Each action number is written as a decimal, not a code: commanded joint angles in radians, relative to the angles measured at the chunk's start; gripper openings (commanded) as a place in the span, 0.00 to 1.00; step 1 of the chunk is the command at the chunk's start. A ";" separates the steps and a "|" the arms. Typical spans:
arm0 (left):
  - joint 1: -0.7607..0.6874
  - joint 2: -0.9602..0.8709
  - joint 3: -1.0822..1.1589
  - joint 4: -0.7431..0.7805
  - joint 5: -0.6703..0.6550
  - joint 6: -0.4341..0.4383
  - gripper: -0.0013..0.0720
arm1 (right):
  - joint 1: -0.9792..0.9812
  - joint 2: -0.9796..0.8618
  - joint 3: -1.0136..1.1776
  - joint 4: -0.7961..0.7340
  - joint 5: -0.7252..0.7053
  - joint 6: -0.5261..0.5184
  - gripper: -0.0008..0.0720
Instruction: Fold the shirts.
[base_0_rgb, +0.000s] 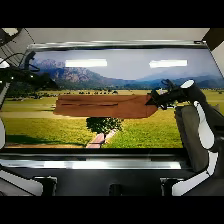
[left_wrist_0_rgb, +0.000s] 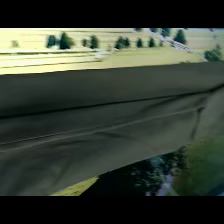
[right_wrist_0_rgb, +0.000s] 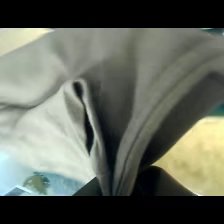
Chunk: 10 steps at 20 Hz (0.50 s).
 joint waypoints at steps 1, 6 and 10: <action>-0.156 0.005 -0.077 -0.118 0.022 0.060 0.05 | 0.031 0.130 0.001 -0.044 0.068 0.034 0.08; -0.435 0.007 -0.247 -0.071 0.258 -0.004 0.05 | 0.125 0.338 0.001 -0.261 0.220 0.143 0.08; -0.610 -0.005 -0.308 -0.073 0.391 -0.023 0.05 | 0.142 0.489 0.001 -0.317 0.293 0.219 0.08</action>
